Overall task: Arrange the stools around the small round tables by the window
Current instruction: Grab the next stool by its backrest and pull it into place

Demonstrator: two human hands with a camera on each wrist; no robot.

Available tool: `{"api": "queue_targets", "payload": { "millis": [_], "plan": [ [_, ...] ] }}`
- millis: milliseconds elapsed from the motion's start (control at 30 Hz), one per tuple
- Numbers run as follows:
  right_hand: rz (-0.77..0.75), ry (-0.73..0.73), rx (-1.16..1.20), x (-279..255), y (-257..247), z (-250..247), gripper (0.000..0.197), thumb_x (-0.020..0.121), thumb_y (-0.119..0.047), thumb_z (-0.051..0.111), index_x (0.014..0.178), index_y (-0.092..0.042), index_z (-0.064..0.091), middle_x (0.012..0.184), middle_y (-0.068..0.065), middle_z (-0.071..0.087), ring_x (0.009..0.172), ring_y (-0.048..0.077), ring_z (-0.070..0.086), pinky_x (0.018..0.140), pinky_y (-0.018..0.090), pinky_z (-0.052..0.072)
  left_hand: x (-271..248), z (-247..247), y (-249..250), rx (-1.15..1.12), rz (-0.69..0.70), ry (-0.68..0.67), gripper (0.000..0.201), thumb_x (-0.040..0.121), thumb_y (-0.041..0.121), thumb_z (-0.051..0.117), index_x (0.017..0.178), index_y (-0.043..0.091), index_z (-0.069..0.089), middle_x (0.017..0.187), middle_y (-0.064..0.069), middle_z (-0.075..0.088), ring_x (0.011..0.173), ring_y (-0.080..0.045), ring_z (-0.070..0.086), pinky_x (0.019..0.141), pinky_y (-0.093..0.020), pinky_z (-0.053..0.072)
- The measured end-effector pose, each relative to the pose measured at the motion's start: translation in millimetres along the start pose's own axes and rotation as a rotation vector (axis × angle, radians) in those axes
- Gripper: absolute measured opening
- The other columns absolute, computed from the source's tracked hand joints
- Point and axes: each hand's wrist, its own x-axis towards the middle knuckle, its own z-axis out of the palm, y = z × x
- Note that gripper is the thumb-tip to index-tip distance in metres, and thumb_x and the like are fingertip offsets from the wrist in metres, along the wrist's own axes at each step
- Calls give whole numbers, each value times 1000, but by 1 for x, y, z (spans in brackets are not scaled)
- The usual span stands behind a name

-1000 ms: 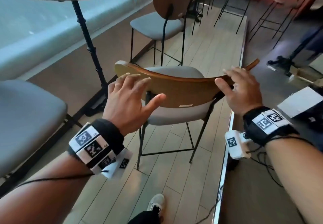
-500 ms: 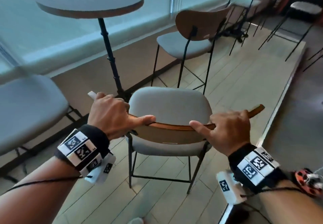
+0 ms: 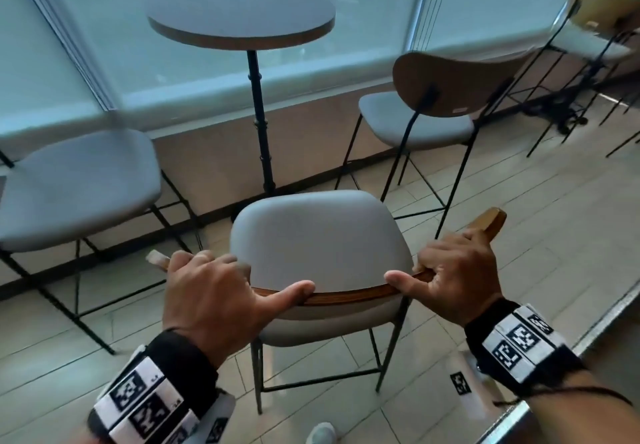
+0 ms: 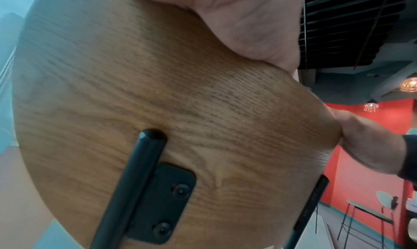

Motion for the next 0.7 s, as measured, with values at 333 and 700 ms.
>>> {"api": "queue_targets", "payload": {
  "millis": [333, 700],
  "plan": [
    [-185, 21, 114, 47, 102, 25, 72, 85, -77, 40, 44, -18, 49, 45, -5, 51, 47, 17, 45, 69, 41, 40, 34, 9, 80, -28, -185, 37, 84, 71, 96, 26, 40, 20, 44, 45, 4, 48, 53, -19, 39, 69, -37, 28],
    [-305, -19, 213, 95, 168, 49, 80, 85, -81, 30, 42, -16, 51, 44, -3, 53, 47, 21, 48, 70, 37, 34, 72, 23, 138, 85, -356, 66, 85, 69, 98, 20, 41, 22, 46, 44, 2, 46, 49, -20, 43, 71, -37, 27]
  ]
}}
